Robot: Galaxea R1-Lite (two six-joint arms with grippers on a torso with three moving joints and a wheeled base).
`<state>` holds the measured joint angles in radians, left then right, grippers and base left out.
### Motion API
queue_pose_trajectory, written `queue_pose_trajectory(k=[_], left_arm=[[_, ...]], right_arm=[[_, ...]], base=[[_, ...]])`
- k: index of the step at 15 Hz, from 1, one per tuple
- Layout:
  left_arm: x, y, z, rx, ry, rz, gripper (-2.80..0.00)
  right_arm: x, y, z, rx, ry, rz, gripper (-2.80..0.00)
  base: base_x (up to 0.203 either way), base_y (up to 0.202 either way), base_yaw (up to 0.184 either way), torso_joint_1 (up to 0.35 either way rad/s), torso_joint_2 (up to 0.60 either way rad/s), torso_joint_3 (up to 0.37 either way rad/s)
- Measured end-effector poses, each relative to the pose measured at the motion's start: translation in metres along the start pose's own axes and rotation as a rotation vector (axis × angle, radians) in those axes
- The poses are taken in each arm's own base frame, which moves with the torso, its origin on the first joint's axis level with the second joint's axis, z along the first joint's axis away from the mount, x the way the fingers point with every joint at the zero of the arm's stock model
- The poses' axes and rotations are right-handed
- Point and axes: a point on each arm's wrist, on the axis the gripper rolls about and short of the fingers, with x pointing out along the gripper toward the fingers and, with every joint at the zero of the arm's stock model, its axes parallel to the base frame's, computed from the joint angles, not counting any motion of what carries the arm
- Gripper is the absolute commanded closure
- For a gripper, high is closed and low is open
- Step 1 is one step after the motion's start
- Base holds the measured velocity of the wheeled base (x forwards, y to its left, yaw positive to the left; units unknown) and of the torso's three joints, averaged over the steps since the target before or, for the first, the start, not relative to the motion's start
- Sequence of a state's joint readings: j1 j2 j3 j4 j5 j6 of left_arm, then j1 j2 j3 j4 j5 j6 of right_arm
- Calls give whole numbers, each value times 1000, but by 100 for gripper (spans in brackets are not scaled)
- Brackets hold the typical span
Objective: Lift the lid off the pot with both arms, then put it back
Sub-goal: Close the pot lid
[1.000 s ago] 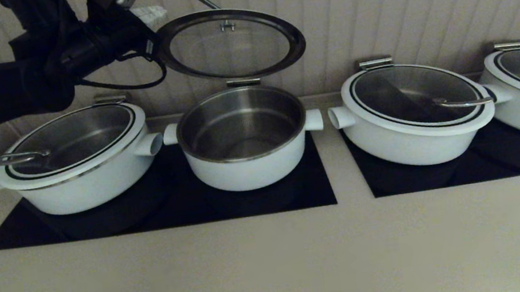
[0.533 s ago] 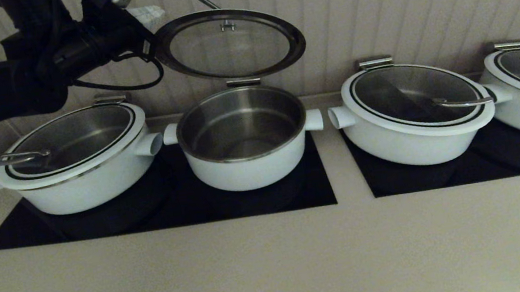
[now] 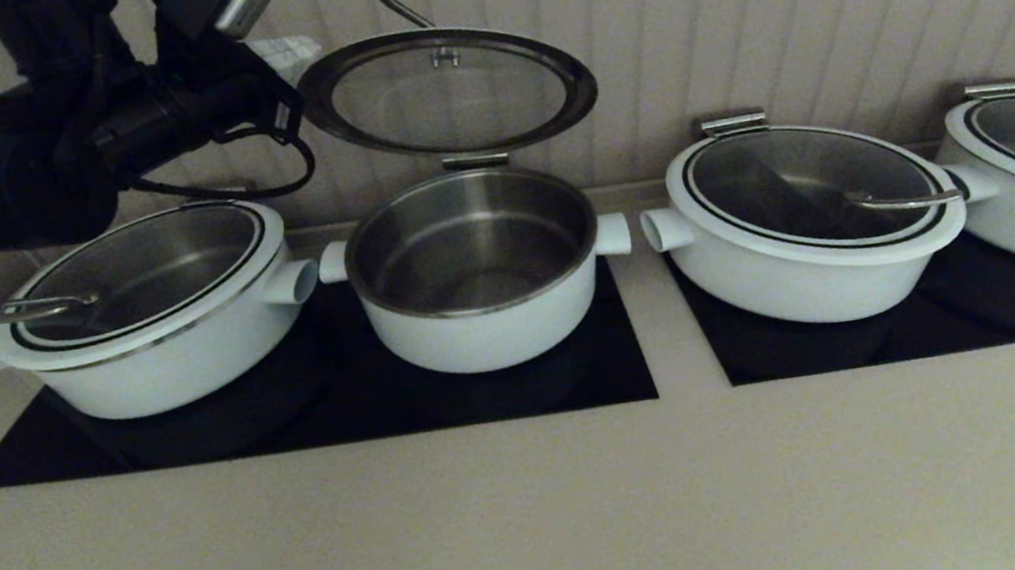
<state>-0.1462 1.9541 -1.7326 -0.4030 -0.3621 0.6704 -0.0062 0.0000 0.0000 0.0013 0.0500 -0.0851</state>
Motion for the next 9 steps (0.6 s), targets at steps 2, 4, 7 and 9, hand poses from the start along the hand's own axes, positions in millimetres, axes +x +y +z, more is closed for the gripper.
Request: queue_pose_trajectory(k=[2,4,7,9], left_arm=[[-4,-4,-1,-7,16,-16,0],[-9,-8,-3,-16,32,-30,0],[-16,-11,-3,-21,43,-40,0],[-18,-13,-2,-6,14,-18,0]], right_arm=[[0,0,0,0,0,0,0],[0,0,0,0,0,0,0],[0,0,0,0,0,0,0],[0,0,0,0,0,0,0]], base=[[0,0,0,0,0,0],[0,0,0,0,0,0],[0,0,0,0,0,0],[0,0,0,0,0,0]])
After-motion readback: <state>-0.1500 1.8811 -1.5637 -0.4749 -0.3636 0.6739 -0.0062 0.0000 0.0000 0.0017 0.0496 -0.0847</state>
